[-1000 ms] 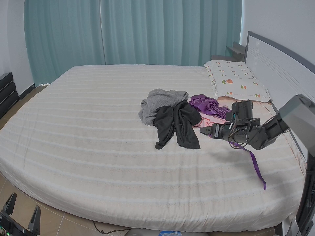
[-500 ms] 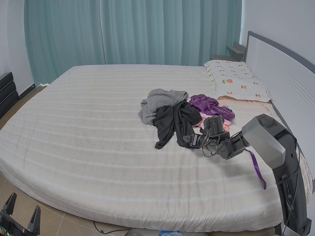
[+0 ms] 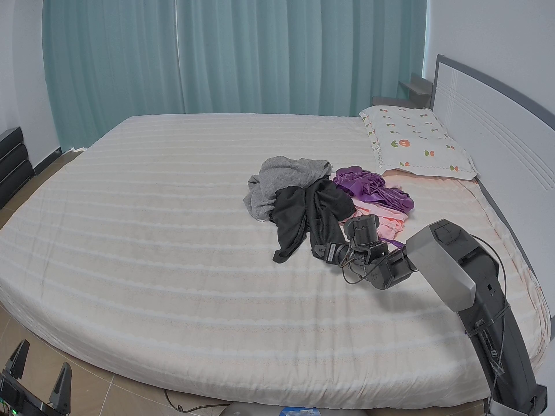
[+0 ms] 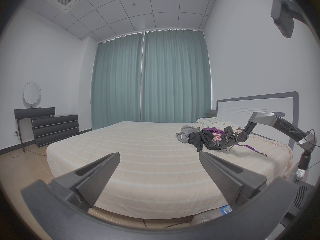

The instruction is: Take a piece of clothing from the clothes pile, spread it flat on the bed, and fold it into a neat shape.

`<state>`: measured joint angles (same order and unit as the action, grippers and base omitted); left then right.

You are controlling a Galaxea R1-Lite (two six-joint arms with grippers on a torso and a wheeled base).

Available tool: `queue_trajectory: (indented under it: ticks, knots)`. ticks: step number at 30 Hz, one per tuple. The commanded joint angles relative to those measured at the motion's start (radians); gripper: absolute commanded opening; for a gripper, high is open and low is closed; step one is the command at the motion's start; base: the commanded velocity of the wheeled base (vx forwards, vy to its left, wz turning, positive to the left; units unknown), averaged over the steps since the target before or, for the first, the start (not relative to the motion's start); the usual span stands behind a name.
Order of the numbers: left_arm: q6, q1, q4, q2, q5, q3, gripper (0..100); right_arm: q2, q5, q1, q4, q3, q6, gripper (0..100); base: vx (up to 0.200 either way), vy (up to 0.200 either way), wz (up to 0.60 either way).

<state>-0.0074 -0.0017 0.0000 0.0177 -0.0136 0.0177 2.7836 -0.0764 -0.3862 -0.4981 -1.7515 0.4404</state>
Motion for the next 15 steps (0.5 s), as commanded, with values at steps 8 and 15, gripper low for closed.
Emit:
queue_trajectory:
  ticks: [8,15]
  knots:
    - [0.0,0.0,0.0,-0.015,0.0,-0.018,100,-0.055,0.001,-0.014,-0.013,0.02,0.012,0,0.0,0.0,0.0]
    - [0.0,0.0,0.0,-0.015,0.0,-0.018,100,-0.223,0.02,-0.028,-0.092,0.257,0.077,0,0.0,0.0,0.0]
